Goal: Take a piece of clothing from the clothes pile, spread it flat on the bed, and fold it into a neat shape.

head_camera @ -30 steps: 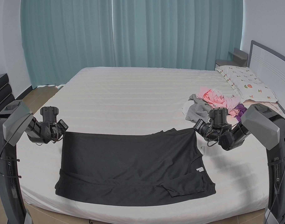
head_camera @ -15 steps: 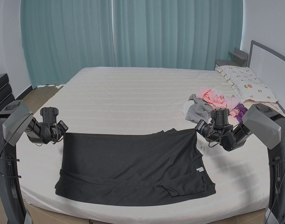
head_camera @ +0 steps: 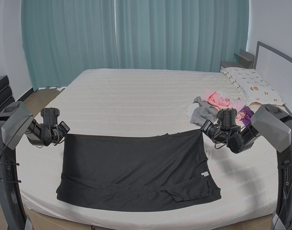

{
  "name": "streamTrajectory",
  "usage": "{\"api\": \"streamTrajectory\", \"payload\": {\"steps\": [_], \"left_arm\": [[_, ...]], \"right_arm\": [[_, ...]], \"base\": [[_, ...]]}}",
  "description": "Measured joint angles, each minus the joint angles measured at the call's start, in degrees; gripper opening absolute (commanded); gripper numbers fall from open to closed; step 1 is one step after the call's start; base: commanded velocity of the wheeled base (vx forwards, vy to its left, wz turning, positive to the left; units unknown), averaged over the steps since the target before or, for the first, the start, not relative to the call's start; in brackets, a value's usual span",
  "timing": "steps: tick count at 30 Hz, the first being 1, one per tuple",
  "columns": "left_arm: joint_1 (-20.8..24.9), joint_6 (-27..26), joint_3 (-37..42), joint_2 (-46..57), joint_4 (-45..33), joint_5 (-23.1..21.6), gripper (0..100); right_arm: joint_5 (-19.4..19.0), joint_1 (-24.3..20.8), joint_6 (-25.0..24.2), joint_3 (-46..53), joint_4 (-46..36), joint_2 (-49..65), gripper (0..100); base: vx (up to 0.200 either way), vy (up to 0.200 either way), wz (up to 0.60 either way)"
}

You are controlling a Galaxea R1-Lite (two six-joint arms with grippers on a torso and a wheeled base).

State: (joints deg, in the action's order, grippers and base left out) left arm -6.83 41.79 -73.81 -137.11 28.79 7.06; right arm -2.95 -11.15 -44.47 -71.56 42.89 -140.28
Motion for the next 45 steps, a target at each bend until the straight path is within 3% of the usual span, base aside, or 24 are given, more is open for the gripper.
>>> {"api": "streamTrajectory", "payload": {"steps": [11,26,45], "left_arm": [[-0.1,-0.1,2.7,1.4,-0.1,-0.1,0],[-0.3,-5.5,16.5,7.2,0.4,-1.5,0],[-1.7,-10.5,30.0,12.1,0.6,-4.9,0]], "right_arm": [[-1.0,0.3,0.1,2.6,-0.4,0.7,0],[-5.9,1.1,0.2,15.0,0.0,5.8,0],[-9.3,1.4,2.9,28.0,0.1,10.6,0]], "base": [[0.0,0.0,0.0],[0.0,0.0,0.0],[0.0,0.0,0.0]]}}
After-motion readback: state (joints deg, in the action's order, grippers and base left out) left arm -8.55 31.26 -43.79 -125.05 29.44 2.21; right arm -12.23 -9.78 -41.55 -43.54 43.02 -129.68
